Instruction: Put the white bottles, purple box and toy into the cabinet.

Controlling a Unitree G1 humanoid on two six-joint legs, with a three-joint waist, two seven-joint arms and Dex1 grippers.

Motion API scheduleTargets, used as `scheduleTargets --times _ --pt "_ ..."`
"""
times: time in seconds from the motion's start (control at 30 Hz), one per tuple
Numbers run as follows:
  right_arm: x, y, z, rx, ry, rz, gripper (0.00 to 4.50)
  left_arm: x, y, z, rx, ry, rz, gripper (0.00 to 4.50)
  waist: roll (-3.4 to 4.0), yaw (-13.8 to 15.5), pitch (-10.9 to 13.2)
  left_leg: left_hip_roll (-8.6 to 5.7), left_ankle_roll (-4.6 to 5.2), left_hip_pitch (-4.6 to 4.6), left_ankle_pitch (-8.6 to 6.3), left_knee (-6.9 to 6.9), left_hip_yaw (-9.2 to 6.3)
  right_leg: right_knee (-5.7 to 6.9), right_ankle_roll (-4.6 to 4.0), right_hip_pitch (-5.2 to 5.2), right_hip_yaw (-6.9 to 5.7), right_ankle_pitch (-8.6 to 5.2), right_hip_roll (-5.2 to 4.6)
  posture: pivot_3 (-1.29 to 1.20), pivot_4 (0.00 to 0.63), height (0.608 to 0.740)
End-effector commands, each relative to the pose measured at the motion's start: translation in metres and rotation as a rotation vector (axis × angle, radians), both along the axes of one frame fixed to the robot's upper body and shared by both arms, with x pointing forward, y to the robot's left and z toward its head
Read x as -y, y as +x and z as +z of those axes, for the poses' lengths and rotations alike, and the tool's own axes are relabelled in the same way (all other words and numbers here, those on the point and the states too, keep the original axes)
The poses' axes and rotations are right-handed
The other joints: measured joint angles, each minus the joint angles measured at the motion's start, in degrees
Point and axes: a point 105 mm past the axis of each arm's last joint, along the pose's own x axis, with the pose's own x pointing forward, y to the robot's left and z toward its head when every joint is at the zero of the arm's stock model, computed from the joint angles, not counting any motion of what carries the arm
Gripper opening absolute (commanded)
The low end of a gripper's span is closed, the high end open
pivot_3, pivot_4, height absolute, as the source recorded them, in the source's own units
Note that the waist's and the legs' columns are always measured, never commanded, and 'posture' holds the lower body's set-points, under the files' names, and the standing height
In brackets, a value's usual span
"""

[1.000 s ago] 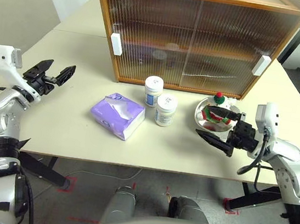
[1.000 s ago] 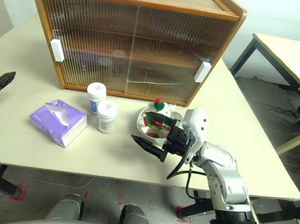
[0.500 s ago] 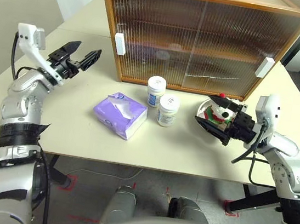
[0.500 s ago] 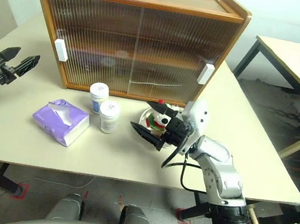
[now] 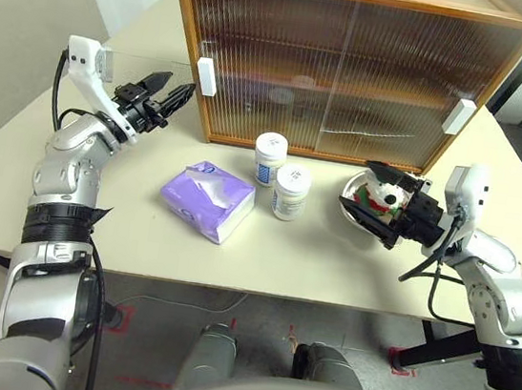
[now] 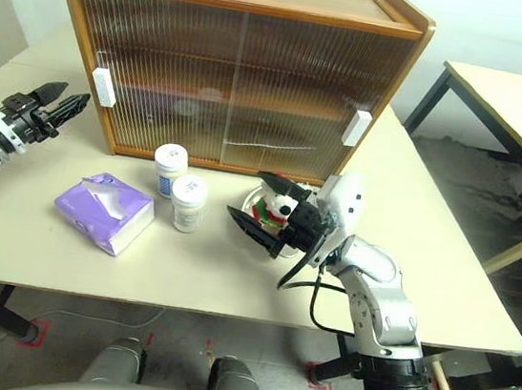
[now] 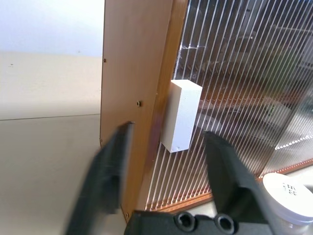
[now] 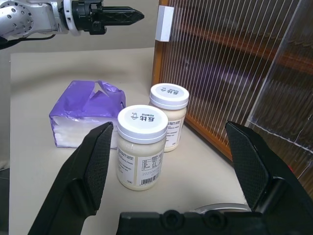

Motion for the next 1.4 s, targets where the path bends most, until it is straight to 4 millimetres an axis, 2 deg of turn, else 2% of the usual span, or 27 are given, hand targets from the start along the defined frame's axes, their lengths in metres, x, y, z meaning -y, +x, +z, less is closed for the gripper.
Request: scheduleTargets --times 0.03,0.17,0.53,0.77,1.4 --pt "0.003 0.002 0.000 0.007 -0.003 -0.021 4.50 -0.008 0.006 -0.003 -0.003 0.022 0.063 1.38 0.00 0.0 0.0 0.00 0.00 0.01 0.00 0.00 0.00 0.00 0.00 0.00 0.00 0.00 0.00 0.14 0.048 0.740" --pt "0.003 0.003 0.000 0.009 -0.003 -0.022 4.50 -0.008 0.014 -0.003 0.009 0.017 0.104 0.02 -0.01 0.0 0.0 0.00 0.04 0.10 0.03 0.02 -0.02 0.00 -0.02 0.01 0.00 0.01 0.00 0.13 0.049 0.740" --pt "0.006 0.003 0.003 0.010 -0.001 -0.040 4.50 0.021 0.027 -0.009 0.021 0.023 0.056 0.02 -0.02 -0.1 0.0 0.00 0.10 0.06 0.06 0.27 -0.02 0.00 -0.03 0.08 0.00 0.02 0.04 0.11 0.050 0.740" --pt "0.005 0.003 0.004 0.013 0.003 -0.046 4.50 0.023 0.034 -0.006 0.025 0.012 0.058 0.02 -0.02 -0.2 0.0 0.00 0.13 0.13 0.08 0.27 -0.03 0.00 -0.02 0.37 0.00 0.02 0.05 0.10 0.049 0.740" --pt "0.006 0.003 0.007 0.019 0.008 -0.064 4.50 0.054 0.040 -0.013 0.017 -0.010 -0.027 0.02 -0.02 -1.0 0.0 0.00 0.05 0.17 0.05 0.36 -0.10 -0.06 -0.02 0.61 0.09 0.02 0.14 0.09 0.049 0.740"
